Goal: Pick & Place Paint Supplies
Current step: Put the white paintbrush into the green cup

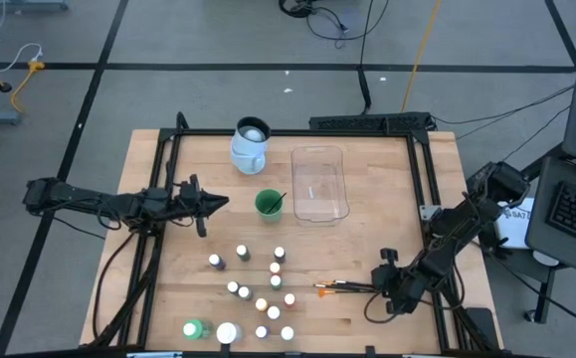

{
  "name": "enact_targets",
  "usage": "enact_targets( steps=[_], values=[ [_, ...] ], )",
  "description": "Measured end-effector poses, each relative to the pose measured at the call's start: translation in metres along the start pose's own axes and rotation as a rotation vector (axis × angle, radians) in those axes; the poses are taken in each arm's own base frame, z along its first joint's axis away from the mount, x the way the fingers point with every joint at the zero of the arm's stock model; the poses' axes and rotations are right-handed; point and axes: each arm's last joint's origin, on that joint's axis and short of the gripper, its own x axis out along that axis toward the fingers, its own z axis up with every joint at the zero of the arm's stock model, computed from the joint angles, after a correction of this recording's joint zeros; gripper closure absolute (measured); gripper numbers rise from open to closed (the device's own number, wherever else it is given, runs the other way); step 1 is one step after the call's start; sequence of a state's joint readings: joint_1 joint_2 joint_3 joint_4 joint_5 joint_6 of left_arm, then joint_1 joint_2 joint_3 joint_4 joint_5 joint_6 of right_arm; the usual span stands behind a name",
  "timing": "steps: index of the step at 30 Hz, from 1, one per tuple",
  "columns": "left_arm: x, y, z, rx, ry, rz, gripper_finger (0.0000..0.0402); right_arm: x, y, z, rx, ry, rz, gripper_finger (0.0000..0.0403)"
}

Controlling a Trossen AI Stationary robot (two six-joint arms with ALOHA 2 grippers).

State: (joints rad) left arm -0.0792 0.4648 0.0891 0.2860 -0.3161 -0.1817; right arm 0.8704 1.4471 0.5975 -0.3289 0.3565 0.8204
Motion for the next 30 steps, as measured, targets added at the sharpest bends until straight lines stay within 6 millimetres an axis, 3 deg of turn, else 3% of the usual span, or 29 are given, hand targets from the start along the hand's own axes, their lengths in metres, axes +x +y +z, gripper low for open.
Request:
enact_targets(
  steps=[13, 23, 30],
  values=[
    [0.0, 0.0, 0.0, 0.003, -0.001, 0.0, 0.0376, 0.005, -0.011, 0.008, -0.035, 0.018, -0.029, 0.0394],
    [0.0, 0.0, 0.0, 0.002, -0.001, 0.0, 0.0376, 0.005, -0.01, 0.011, -0.061, 0.002, -0.01, 0.0394],
    [0.0, 0.0, 0.0, 0.001, -0.003, 0.0, 0.0376, -0.01, -0.012, 0.017, -0.091, -0.031, 0.041, 0.0395]
  ],
)
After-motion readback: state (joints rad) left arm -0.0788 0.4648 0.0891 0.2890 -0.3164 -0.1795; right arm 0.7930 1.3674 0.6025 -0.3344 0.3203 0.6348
